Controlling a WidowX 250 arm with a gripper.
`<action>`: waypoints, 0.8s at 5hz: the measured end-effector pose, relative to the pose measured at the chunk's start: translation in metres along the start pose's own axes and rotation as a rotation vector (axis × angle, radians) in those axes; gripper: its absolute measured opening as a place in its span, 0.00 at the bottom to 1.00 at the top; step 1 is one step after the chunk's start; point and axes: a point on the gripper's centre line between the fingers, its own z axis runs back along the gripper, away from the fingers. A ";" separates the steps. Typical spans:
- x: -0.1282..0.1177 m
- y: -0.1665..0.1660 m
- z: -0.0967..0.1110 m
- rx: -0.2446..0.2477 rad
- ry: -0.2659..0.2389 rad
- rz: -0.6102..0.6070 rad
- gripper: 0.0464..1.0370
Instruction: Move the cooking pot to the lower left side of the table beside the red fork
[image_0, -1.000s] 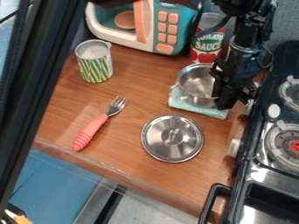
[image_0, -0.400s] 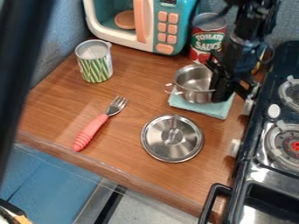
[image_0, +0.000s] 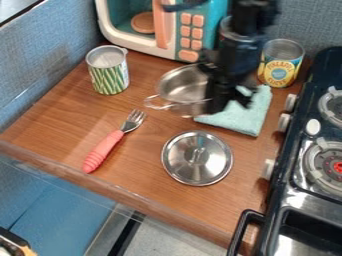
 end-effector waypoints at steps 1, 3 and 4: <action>-0.046 0.018 -0.005 -0.018 0.019 0.105 0.02; -0.111 0.052 -0.016 0.001 0.067 0.244 0.02; -0.128 0.070 -0.023 0.018 0.089 0.294 0.02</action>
